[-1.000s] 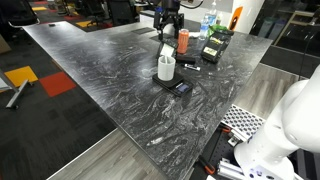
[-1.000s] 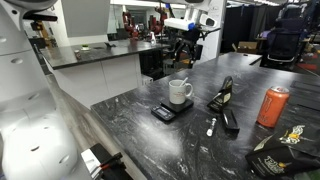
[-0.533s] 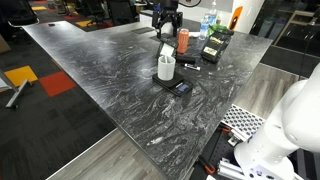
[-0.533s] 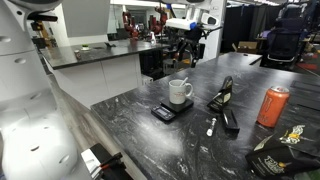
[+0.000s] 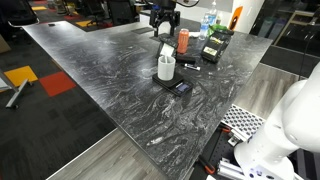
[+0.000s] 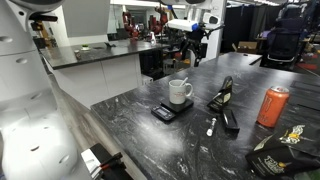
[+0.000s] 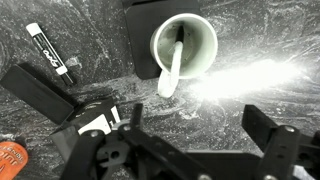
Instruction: Pick up the cup and put it on the table
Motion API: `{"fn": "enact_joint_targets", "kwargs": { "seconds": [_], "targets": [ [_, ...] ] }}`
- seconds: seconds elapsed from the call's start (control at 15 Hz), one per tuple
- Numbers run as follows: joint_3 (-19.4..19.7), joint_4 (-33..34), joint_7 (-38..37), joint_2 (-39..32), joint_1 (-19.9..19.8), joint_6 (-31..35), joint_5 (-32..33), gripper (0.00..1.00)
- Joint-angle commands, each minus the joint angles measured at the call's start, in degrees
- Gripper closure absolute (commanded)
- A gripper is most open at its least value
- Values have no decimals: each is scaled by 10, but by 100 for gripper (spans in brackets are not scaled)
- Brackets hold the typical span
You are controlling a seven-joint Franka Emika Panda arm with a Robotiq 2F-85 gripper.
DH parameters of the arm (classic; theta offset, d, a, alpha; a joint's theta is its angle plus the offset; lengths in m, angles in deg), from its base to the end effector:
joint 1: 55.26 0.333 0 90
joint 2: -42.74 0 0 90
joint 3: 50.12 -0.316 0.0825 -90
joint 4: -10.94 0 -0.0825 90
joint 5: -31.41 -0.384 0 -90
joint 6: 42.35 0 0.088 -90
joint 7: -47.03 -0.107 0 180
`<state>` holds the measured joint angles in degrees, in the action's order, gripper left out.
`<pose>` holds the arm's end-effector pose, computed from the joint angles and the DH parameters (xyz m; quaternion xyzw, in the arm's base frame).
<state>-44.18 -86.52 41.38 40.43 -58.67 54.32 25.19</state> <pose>0.5640 -0.0814 0.5506 -0.9887 0.1380 0.0252 0.0525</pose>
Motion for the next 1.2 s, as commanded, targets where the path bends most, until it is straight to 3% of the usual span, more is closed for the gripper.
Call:
{"fn": "enact_joint_targets", "kwargs": {
  "seconds": [0.0, 0.47, 1.13],
  "targets": [
    [-3, 25, 4, -31, -8, 5, -3, 0],
    [6, 64, 6, -95, -22, -10, -27, 0],
    [7, 131, -79, -178, -33, -124, -69, 0]
  ]
}}
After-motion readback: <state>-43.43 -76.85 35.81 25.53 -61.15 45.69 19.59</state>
